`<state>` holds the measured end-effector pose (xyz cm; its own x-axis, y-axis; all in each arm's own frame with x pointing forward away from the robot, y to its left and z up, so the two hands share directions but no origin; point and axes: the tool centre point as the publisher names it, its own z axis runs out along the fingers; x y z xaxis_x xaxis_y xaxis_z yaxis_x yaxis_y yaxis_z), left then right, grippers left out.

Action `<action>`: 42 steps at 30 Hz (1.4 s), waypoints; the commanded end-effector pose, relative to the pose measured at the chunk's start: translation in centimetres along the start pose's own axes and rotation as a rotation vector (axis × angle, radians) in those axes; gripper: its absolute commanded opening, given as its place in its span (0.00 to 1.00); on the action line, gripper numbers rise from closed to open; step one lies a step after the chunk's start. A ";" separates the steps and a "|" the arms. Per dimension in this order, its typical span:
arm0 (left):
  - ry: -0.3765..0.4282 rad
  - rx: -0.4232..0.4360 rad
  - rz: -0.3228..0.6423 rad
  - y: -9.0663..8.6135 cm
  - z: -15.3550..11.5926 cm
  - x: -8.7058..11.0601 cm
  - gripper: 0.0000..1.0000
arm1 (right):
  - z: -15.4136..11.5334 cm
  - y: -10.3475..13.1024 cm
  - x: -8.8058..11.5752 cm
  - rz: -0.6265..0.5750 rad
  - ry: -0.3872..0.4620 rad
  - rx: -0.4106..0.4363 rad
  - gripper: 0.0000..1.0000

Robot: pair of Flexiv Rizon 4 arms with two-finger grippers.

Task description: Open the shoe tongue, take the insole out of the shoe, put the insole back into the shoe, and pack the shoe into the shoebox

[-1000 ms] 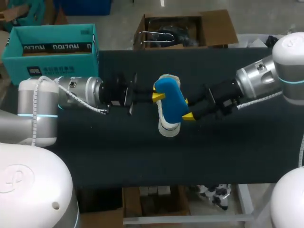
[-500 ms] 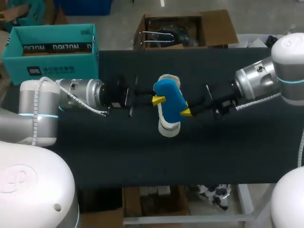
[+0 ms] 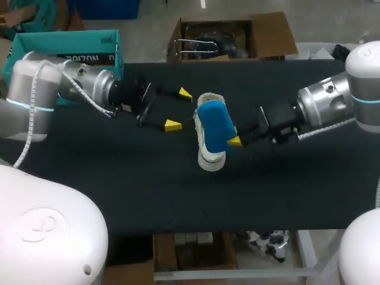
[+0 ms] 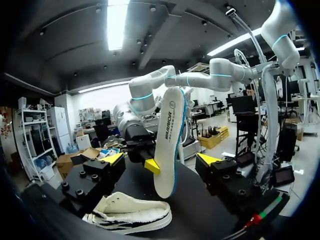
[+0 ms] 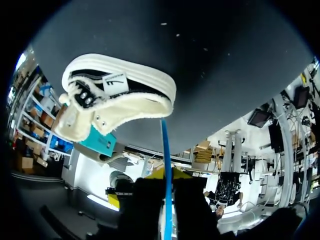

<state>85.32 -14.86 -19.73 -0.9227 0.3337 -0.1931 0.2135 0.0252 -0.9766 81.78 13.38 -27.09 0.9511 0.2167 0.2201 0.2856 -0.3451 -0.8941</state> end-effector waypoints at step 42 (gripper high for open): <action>0.563 -0.051 -0.038 2.9 -2.4 -3.0 1.00 | 1.8 -2.9 -6.0 -0.177 -0.294 0.265 0.00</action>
<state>88.48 -13.60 -21.22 -0.6569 0.7497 -0.0796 0.2475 0.1147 -0.9621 74.57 14.74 -26.22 0.8110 0.5045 0.2964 0.3730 -0.0554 -0.9262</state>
